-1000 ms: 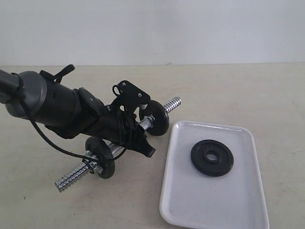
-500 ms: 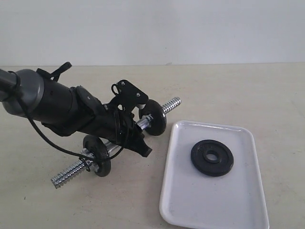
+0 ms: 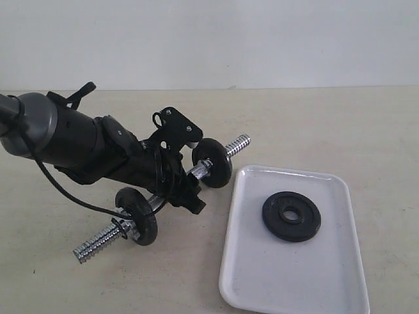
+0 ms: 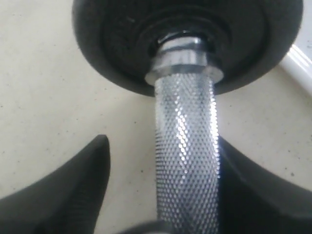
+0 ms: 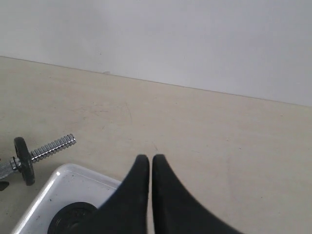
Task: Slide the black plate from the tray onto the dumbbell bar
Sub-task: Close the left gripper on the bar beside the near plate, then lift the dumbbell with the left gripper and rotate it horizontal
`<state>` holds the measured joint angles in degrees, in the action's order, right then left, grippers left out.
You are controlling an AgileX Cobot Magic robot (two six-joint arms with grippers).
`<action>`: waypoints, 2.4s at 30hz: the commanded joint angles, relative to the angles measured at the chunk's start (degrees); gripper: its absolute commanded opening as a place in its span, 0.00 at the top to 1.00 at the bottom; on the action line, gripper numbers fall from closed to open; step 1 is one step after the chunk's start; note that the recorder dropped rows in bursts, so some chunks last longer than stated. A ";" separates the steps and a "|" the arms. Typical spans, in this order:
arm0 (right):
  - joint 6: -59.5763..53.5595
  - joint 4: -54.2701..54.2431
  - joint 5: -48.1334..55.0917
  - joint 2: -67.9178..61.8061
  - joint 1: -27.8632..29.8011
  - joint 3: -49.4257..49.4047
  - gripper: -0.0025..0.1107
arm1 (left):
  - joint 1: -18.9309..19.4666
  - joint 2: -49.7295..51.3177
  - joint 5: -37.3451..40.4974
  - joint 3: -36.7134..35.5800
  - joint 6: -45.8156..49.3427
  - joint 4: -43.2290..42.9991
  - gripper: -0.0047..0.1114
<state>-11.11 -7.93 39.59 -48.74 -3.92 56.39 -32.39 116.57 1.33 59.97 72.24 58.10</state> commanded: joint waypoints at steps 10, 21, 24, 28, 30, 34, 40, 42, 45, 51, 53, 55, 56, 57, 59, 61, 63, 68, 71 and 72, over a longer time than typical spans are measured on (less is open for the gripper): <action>0.08 -0.74 0.09 0.08 -0.03 0.29 0.98 | 1.45 2.04 5.11 -0.51 -0.18 -3.42 0.50; 0.08 -0.74 0.09 0.08 -0.03 0.29 0.98 | 1.45 3.38 8.12 -0.51 -0.65 -11.04 0.92; 0.08 -0.72 0.21 0.08 -0.03 0.29 0.98 | 1.45 3.38 8.22 -0.51 -0.65 -13.16 0.92; 0.08 -0.72 0.68 0.08 -0.03 0.29 0.98 | 1.45 1.98 10.07 -0.51 -0.14 -19.81 0.92; 0.08 -0.72 0.71 0.08 -0.03 0.29 0.98 | 1.45 0.73 10.73 -0.51 -0.14 -21.65 0.92; 0.08 -0.72 0.71 0.08 -0.03 0.29 0.98 | 1.45 -2.24 11.02 -0.51 0.33 -23.21 0.92; 0.08 -0.72 0.94 0.08 -0.03 0.29 0.98 | 1.45 -5.65 10.69 -0.51 3.87 -23.45 0.92; 0.08 -0.72 0.94 0.08 -0.03 0.29 0.98 | 1.45 -6.31 10.63 -0.51 3.87 -23.45 0.92; 0.08 -0.72 1.18 0.08 -0.03 0.29 0.98 | 1.45 -7.41 10.60 -0.51 3.87 -23.45 0.92; 0.08 -0.72 0.98 0.08 -0.03 -0.45 0.98 | 1.45 -9.46 10.15 -0.51 4.57 -23.45 0.92; 0.08 -0.72 -0.87 0.08 -0.03 -2.29 0.98 | 1.45 -9.97 10.15 -0.51 4.57 -23.45 0.92; 0.08 -0.72 -3.16 0.08 -0.03 -4.84 0.98 | 1.45 -10.38 10.15 -0.51 4.57 -23.45 0.92; 0.08 -0.72 -4.23 0.08 -0.03 -5.91 0.98 | 1.45 -10.50 10.15 -0.51 4.57 -23.45 0.92; 0.08 -0.72 -5.35 0.08 -0.03 -7.15 0.98 | 1.45 -10.60 10.15 -0.51 4.57 -23.45 0.92; 0.08 -0.72 -6.68 0.08 -0.03 -8.90 0.98 | 1.45 -10.98 10.15 -0.51 4.57 -23.45 0.92; 0.08 -0.72 -8.37 0.08 -0.03 -10.12 0.98 | 1.45 -11.66 10.27 -0.51 4.57 -23.45 0.92; 0.08 -0.72 -8.60 0.08 -0.03 -10.42 0.98 | 1.45 -12.44 10.57 -0.51 4.57 -23.45 0.92; 0.08 -0.82 -8.44 0.08 -0.03 -10.40 0.98 | 1.45 -14.19 11.13 -0.51 4.80 -23.45 0.92; -3.61 -3.56 -8.44 0.08 -0.03 -10.40 0.98 | 1.45 -14.63 11.13 -0.51 4.79 -23.45 0.92; -6.72 -6.39 -8.56 0.08 -0.03 -10.40 0.98 | 1.45 -14.63 11.13 -0.51 4.79 -23.45 0.92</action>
<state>-12.95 -10.17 31.89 -48.74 -3.92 46.16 -31.09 105.64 16.85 58.22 76.98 32.81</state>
